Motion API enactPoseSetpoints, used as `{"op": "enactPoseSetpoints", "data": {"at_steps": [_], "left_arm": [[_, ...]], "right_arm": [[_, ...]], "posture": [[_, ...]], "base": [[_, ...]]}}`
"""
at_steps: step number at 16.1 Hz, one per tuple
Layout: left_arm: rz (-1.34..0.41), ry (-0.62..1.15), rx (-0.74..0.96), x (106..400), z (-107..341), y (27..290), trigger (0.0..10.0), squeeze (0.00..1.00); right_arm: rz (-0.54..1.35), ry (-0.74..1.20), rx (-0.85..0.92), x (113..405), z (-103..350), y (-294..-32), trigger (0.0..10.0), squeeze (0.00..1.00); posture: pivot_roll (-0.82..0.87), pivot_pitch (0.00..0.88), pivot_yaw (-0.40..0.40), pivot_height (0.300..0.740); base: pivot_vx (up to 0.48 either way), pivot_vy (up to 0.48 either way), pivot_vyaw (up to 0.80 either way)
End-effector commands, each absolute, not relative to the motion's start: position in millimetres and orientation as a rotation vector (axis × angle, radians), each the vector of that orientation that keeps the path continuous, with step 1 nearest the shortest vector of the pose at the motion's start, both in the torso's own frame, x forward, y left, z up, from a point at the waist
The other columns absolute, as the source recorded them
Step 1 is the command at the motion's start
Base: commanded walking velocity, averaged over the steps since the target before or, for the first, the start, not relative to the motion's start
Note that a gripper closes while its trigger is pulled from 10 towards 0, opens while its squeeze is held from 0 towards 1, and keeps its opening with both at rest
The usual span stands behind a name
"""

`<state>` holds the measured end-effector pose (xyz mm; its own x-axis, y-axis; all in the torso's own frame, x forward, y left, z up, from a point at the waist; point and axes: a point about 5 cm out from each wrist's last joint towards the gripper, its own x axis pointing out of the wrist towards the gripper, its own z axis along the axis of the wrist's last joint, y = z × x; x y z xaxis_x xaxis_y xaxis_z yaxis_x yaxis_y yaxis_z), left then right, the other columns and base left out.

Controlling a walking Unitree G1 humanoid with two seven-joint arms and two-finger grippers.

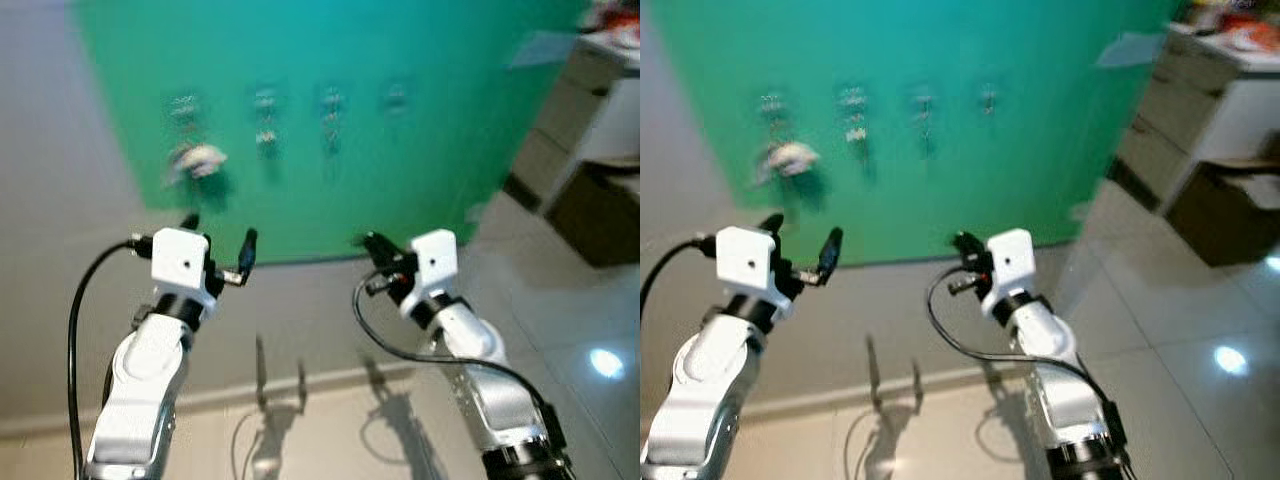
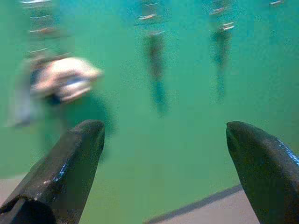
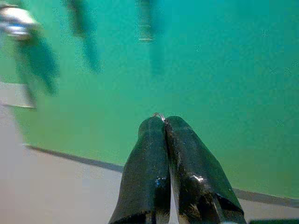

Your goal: Hang keys on a hook

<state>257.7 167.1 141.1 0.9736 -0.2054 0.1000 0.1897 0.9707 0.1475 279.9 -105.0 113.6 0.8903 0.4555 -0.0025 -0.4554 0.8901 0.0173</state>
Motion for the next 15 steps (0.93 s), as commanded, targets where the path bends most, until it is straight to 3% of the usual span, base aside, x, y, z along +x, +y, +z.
{"op": "enactPoseSetpoints", "data": {"at_steps": [1,9,15], "left_arm": [[-0.239,-0.131,0.129,258.7,144.4,157.4,10.0,0.00],[-0.237,-0.125,0.131,256.3,143.5,156.6,10.0,0.00],[-0.363,-0.133,0.123,241.7,143.7,142.5,10.0,0.00]], "right_arm": [[0.451,0.000,0.001,281.2,114.2,-113.0,10.0,0.00],[0.467,-0.046,-0.005,284.4,122.8,-115.8,10.0,0.00],[0.515,-0.119,0.113,278.6,142.3,-131.1,10.0,0.00]], "posture": [[0.05,0.000,-0.001,0.740],[0.05,0.000,0.001,0.740],[0.04,0.000,-0.007,0.740]], "base": [[0.420,0.000,0.00],[0.419,0.000,0.00],[0.000,0.000,0.00]]}}
